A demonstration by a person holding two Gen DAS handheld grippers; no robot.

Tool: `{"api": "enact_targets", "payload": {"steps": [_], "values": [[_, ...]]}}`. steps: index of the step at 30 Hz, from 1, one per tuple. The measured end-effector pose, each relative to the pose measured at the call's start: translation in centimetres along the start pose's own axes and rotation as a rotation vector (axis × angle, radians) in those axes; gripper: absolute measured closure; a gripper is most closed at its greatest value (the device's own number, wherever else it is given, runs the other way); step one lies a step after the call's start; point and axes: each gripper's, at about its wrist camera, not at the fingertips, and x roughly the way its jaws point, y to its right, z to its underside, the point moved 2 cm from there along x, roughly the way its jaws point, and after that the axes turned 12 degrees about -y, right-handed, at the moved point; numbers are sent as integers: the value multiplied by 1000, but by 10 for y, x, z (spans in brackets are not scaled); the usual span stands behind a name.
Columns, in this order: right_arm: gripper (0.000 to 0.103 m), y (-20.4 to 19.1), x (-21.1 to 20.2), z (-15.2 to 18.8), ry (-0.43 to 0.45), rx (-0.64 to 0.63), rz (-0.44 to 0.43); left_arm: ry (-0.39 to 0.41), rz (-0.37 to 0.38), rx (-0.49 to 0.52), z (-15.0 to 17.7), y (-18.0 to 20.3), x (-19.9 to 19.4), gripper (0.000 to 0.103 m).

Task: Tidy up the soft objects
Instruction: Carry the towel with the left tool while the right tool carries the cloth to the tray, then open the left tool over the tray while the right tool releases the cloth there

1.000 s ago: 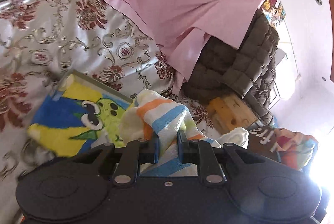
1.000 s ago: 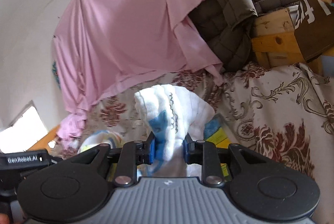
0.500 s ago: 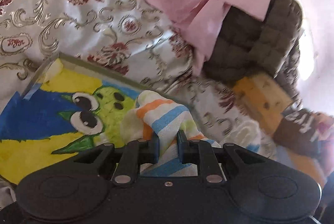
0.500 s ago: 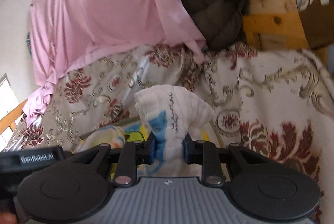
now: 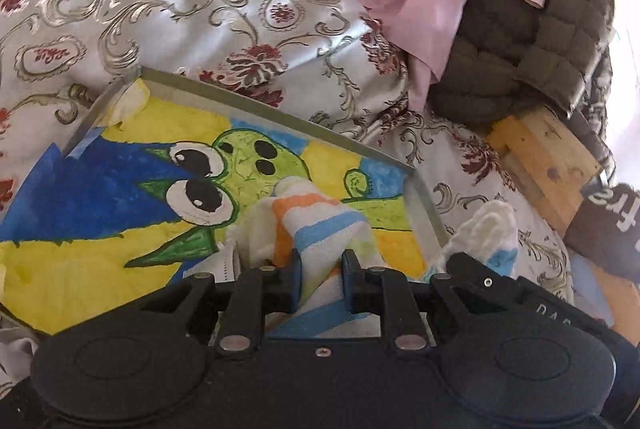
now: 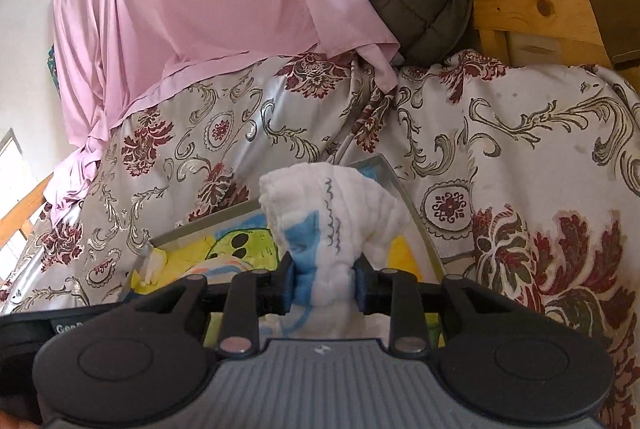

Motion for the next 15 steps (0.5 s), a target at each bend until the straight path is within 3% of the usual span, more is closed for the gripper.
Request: {"api": "enact_targets", "payload": {"steps": [4, 8, 12, 15], "values": [[60, -2, 0, -1, -13, -11, 4, 14, 8, -38, -3, -3, -7, 78], [48, -6, -6, -3, -12, -33, 4, 33, -4, -21, -4, 2, -19, 69], [36, -11, -19, -5, 6, -52, 4, 66, -18, -6, -3, 8, -37, 52], [31, -13, -33, -6, 21, -63, -7, 84, -20, 9, -2, 13, -55, 50]]}}
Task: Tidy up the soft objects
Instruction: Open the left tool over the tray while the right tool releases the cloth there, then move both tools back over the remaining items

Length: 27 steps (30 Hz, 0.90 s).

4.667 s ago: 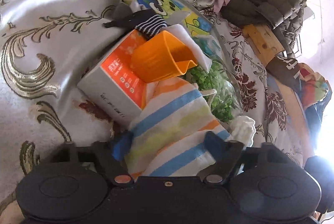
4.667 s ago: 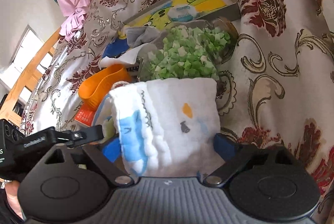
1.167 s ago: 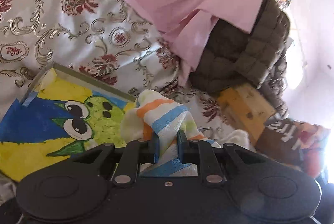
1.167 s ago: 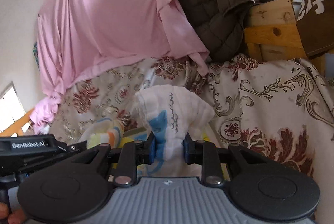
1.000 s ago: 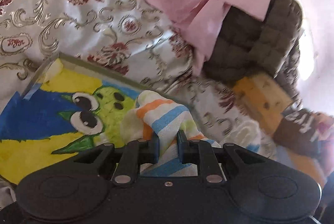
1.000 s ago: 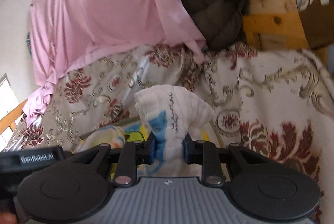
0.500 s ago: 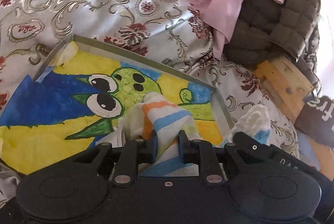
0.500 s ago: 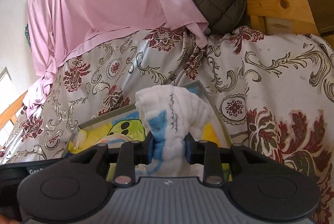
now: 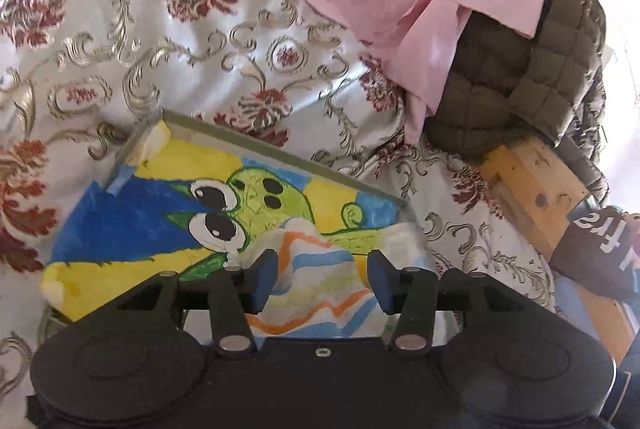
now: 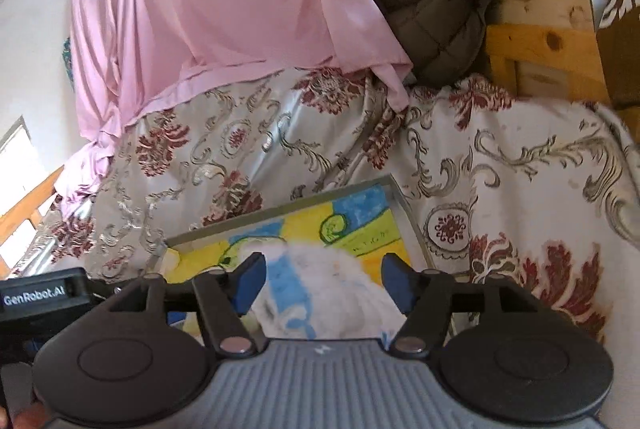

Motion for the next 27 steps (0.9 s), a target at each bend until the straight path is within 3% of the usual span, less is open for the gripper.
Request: {"api": "enact_targets", "payload": {"steps": [11, 14, 21, 27], "values": [[2, -22, -92, 8, 159, -33, -35, 167, -19, 101, 15, 24, -98, 13], [0, -28, -118, 16, 204, -56, -53, 218, -38, 140, 27, 32, -127, 4], [0, -37, -177, 61, 313, -70, -69, 299, -70, 176, 67, 38, -190, 1], [0, -41, -210, 112, 346, -84, -59, 342, -120, 228, 114, 32, -230, 1]]}}
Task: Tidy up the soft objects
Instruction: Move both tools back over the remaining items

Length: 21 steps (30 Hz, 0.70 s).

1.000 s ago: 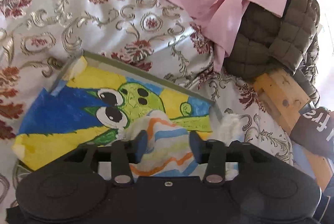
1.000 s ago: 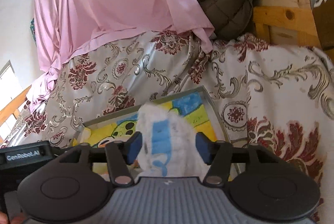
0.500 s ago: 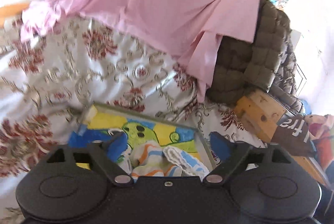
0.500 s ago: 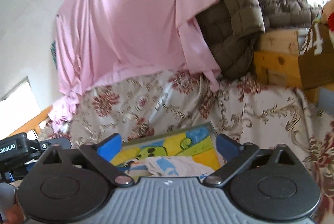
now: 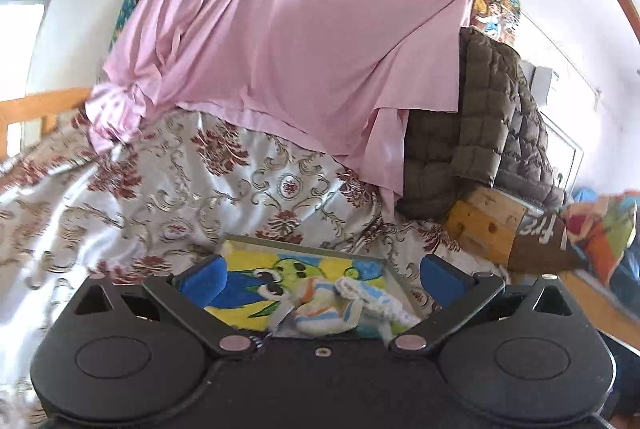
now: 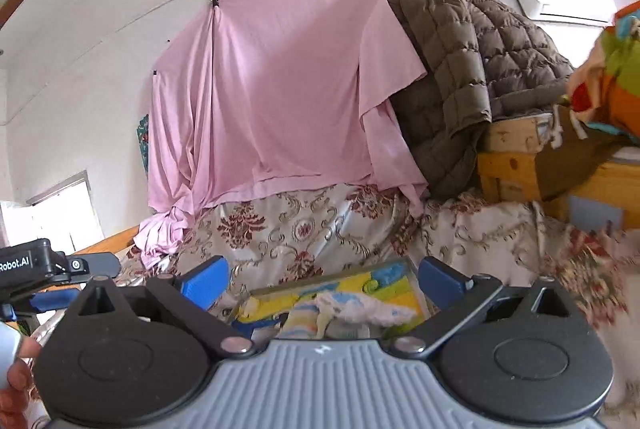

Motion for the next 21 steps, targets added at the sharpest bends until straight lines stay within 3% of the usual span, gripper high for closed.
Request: {"api": "enact_targets", "payload": {"steps": [7, 11, 16, 21], "values": [[0, -14, -41, 25, 9, 15, -3, 2, -58, 4, 38, -8, -38, 1], [0, -22, -57, 44, -31, 11, 0, 1, -81, 13, 56, -14, -53, 1], [0, -31, -71, 65, -108, 12, 1, -31, -64, 66, 70, -18, -64, 1], [0, -33, -81, 76, -167, 51, 10, -79, -28, 48, 78, -28, -62, 1]]}}
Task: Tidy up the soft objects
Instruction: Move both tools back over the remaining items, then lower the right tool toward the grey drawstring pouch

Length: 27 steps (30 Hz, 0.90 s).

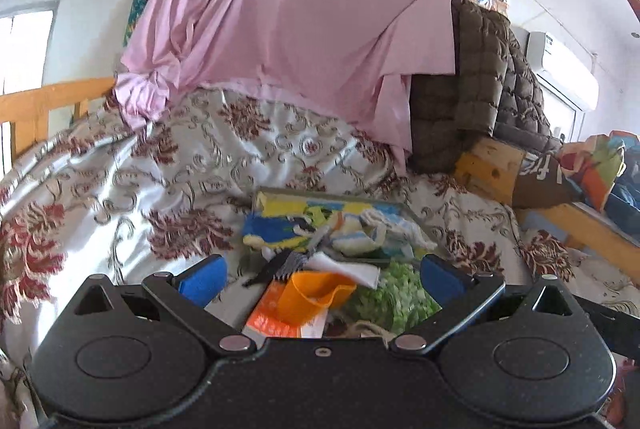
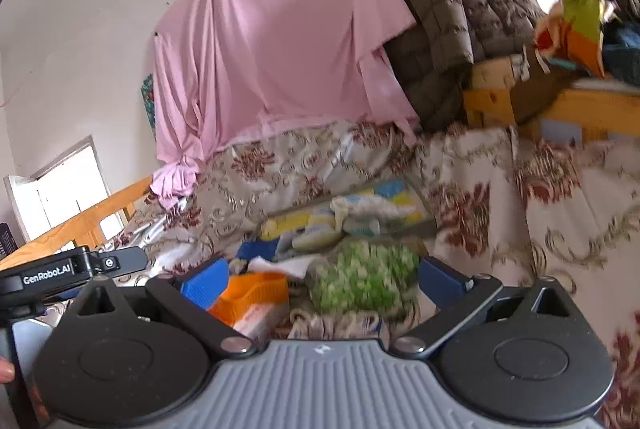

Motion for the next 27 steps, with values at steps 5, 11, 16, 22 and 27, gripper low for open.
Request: {"api": "enact_targets", "payload": {"steps": [5, 11, 16, 22, 27], "values": [[0, 2, 4, 6, -97, 38, 25, -84, 44, 62, 8, 0, 8, 1], [0, 3, 14, 11, -169, 54, 48, -151, 71, 114, 24, 3, 19, 1], [0, 6, 23, 13, -216, 65, 50, -184, 64, 102, 33, 1, 27, 1], [0, 8, 35, 15, -278, 80, 54, -218, 43, 99, 39, -7, 35, 1], [0, 10, 46, 16, -334, 89, 59, -262, 72, 185, 42, -8, 39, 1]]}}
